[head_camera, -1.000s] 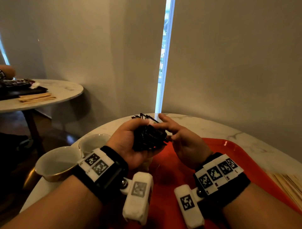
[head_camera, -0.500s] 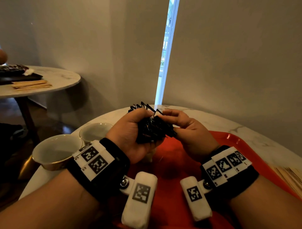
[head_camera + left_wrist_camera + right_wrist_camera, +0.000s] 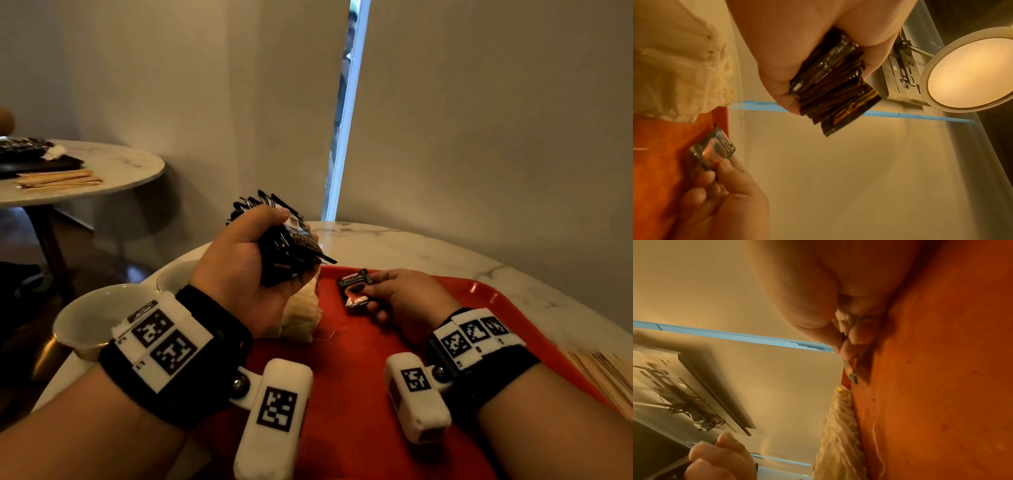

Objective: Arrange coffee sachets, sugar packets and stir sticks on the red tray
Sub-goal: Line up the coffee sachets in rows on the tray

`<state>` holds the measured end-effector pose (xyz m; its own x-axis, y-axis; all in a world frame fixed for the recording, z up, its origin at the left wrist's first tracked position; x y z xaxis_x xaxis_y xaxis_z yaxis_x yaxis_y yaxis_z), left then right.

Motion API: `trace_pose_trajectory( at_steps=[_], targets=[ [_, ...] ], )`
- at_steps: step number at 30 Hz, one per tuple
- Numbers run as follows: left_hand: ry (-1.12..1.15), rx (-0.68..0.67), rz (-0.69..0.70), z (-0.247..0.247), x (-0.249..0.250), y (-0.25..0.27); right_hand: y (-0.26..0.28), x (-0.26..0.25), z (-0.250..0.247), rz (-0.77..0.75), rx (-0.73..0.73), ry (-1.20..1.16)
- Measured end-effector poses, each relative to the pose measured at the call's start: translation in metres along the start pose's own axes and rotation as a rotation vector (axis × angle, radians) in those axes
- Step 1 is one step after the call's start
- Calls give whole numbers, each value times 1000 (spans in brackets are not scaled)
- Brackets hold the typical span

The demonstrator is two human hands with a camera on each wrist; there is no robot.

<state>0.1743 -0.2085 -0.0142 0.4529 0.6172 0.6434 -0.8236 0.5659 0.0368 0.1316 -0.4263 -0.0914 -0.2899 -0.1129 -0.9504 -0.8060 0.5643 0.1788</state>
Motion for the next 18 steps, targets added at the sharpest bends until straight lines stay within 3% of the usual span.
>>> trace_pose_trajectory(
  at_steps=[5, 10, 18],
  targets=[
    [-11, -6, -23, 2, -6, 2, 9, -3, 7, 33, -116, -91],
    [-4, 44, -16, -2, -7, 2, 17, -10, 17, -26, -196, -82],
    [-11, 58, -22, -3, -9, 3, 17, -11, 19, -38, -157, 38]
  ],
)
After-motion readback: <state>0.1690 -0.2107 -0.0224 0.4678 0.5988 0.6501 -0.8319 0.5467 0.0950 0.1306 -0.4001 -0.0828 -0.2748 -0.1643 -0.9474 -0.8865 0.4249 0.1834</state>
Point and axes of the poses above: each hand's wrist, its own y-axis away from the middle knuckle, its own z-axis out of the palm, x = y × z, the point moved 8 cm from there along -y, towards the middle knuckle, and after that the axes turned 8 degrees about y, right-handed, at the moved point
